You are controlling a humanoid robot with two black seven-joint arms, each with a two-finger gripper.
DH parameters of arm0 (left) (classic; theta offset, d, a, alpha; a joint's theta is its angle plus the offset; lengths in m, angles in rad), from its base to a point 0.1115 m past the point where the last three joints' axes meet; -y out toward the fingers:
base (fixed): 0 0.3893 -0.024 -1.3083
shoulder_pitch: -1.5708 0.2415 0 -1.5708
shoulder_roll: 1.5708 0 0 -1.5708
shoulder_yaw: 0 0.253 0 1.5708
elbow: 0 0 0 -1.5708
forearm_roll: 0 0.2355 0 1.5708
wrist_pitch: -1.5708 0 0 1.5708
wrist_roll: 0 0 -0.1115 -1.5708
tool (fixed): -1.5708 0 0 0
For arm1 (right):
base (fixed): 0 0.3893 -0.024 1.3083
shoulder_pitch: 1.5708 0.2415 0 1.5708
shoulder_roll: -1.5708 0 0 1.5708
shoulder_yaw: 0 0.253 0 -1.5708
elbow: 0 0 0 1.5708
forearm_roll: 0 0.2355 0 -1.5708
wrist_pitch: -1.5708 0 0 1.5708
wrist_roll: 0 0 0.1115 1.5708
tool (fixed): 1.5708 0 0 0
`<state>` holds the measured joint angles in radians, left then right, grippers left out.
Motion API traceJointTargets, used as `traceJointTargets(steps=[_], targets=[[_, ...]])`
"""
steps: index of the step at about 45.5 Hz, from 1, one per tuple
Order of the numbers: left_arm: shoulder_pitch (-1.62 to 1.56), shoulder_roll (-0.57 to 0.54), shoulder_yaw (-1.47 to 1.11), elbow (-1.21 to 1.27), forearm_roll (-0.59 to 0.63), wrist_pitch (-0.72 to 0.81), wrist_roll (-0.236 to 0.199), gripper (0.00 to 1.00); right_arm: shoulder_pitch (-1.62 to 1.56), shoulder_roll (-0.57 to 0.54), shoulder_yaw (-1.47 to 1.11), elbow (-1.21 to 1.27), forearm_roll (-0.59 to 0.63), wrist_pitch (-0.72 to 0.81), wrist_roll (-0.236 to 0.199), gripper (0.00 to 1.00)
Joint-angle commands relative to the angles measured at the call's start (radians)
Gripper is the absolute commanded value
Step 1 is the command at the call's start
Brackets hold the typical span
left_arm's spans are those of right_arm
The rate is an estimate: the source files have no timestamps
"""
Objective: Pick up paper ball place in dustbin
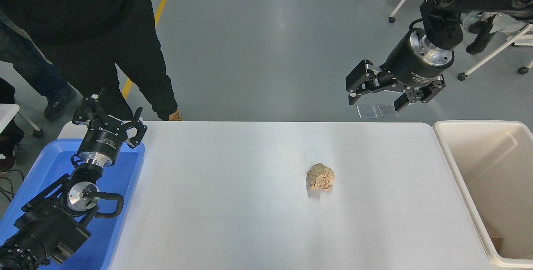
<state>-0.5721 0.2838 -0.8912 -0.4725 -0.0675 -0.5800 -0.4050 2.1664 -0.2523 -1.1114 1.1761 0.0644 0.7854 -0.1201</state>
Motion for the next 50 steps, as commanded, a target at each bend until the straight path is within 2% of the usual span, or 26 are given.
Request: traceJointTargets(steps=[1,50], targets=[[0.0,0.0,0.0,0.0,0.0,0.0,0.0,0.99,-0.004,0.005,0.008,-0.001,-0.002,0.0,0.0,1.0],[0.001,0.0,-0.002,0.0,0.0,0.0,0.0,0.99,-0.016,0.024,0.011,0.001,0.0,0.0,-0.001,1.0]])
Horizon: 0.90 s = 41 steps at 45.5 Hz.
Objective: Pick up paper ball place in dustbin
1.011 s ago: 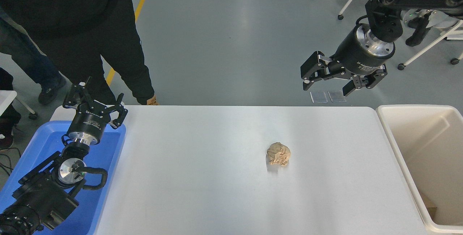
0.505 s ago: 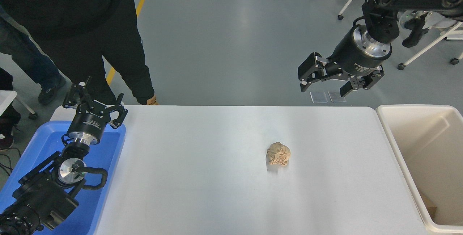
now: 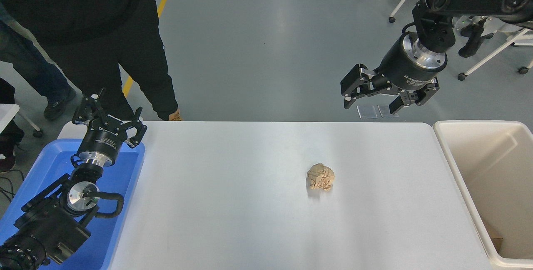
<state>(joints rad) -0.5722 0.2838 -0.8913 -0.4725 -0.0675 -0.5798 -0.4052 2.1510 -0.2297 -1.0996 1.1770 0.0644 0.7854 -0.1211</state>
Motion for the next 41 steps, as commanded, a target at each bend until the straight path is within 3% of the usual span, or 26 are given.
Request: traceJointTargets(steps=[1,26,41], targets=[[0.002,0.0,-0.001,0.0,0.0,0.0,-0.001,0.99,0.0,0.001,0.0,0.0,0.0,0.0,0.0,1.0],[0.002,0.0,-0.001,0.0,0.0,0.0,-0.001,0.99,-0.046,0.07,0.01,-0.026,0.0,0.0,0.0,1.0],[0.002,0.0,-0.001,0.0,0.0,0.0,-0.001,0.99,-0.246,0.197,0.024,-0.316,-0.001,-0.046,0.0,1.0]])
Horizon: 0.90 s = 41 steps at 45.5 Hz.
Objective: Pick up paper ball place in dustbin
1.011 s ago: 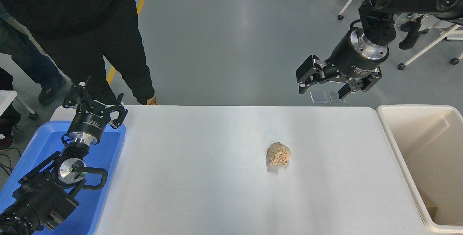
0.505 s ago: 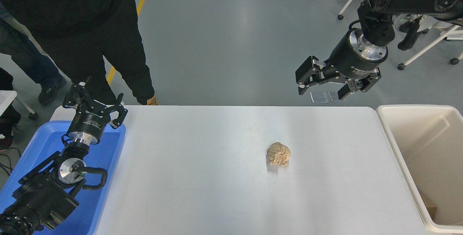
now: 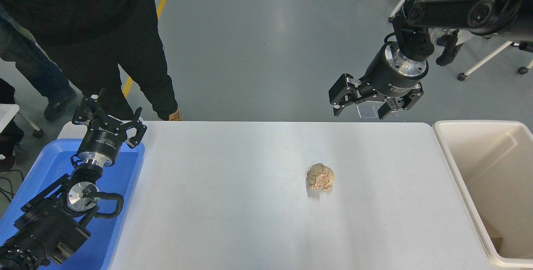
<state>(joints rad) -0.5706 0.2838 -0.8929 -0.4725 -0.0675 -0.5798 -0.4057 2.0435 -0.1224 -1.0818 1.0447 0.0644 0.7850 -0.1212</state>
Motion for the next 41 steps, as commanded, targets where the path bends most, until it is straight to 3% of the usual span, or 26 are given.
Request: traceJointTargets(steps=[1,21,41], targets=[[0.0,0.0,0.0,-0.002,0.0,0.0,-0.001,0.99,-0.156,0.099,0.007,-0.204,-0.001,-0.064,0.0,1.0],[0.0,0.0,0.0,0.0,0.0,0.0,0.001,0.99,-0.468,0.122,0.022,-0.348,0.006,-0.452,0.002,1.0],[0.0,0.0,0.0,0.0,0.0,0.0,-0.001,0.99,-0.644,0.122,0.158,-0.388,0.0,-0.475,0.002,1.0]])
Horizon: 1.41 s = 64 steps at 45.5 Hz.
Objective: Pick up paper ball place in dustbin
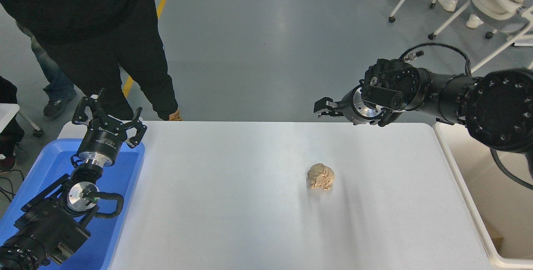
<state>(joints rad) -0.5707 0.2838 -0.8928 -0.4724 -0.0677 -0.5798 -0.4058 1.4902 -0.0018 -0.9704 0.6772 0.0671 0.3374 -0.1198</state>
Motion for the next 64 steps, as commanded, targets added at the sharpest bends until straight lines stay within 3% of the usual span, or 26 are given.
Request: traceJointTargets(steps=[1,64], targets=[[0.0,0.0,0.0,0.0,0.0,0.0,-0.001,0.99,-0.094,0.002,0.047,-0.021,-0.001,-0.028,0.0,1.0],[0.0,0.0,0.0,0.0,0.0,0.0,-0.001,0.99,-0.33,0.002,0.253,-0.111,-0.004,-0.021,0.009,1.0]])
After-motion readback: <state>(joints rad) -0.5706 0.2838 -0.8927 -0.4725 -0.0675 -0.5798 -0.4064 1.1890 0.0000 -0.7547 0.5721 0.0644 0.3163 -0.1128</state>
